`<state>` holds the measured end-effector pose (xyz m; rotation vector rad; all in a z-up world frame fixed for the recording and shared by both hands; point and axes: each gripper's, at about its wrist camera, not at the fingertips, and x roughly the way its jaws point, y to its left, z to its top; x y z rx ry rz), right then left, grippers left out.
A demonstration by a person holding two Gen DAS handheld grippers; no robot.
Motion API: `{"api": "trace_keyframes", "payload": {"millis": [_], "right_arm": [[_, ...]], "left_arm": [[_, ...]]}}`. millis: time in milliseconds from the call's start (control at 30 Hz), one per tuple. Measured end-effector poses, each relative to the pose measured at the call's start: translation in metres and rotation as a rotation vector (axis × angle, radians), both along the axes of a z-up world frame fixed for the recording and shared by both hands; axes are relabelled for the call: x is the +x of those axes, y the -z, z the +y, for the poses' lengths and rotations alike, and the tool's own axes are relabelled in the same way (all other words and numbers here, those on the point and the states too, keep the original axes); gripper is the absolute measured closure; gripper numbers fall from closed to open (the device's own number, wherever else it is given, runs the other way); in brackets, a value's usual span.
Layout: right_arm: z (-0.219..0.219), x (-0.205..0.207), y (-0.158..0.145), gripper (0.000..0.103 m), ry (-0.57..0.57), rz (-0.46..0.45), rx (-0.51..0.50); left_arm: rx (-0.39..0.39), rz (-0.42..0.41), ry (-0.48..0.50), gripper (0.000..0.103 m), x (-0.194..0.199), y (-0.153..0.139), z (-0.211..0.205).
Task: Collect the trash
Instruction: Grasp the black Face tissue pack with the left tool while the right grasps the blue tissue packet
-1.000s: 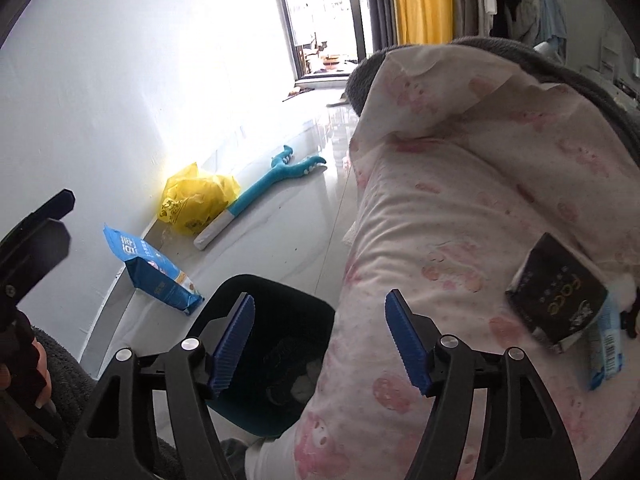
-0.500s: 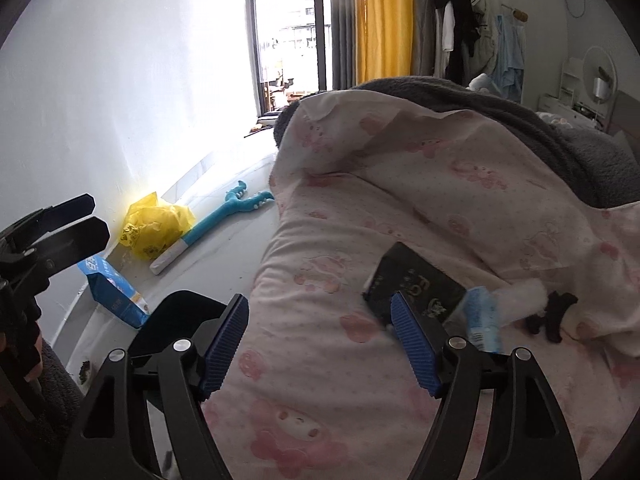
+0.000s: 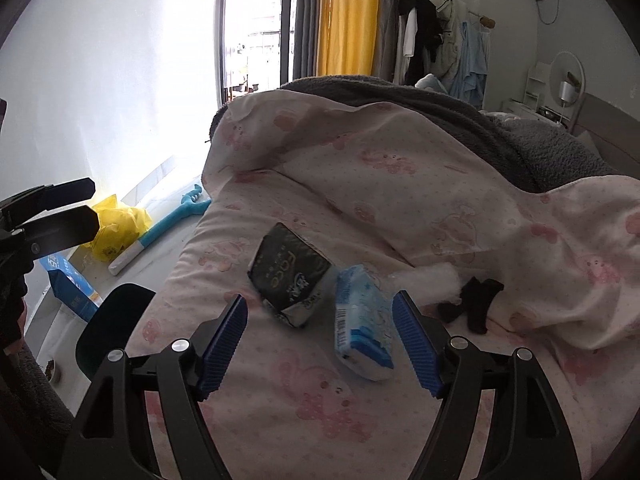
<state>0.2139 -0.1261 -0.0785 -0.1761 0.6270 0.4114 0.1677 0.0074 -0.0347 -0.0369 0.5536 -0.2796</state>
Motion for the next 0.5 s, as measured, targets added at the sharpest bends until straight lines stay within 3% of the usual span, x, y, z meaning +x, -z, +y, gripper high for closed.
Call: {"api": "trace_keyframes", "payload": {"millis": [100,300,333,367,500], "right_arm": [[-0.011,0.006,0.006,0.027,0.003,0.017,0.003],[-0.024,0.015,0.019,0.027,0.009,0.043,-0.01],[-0.023,0.017,0.021,0.03,0.011,0.044,-0.024],[-0.023,0.018,0.023,0.039,0.008,0.047,-0.037],[-0.021,0.022,0.03,0.051,-0.016,0.063,-0.061]], "left_arm": [[0.022,0.01,0.027,0.005,0.01,0.007,-0.007],[-0.012,0.061,0.065,0.005,0.028,0.022,-0.016],[-0.021,0.068,0.073,0.005,0.03,0.023,-0.019],[-0.028,0.072,0.081,0.005,0.033,0.024,-0.022],[-0.035,0.077,0.114,0.005,0.042,0.029,-0.037]]}}
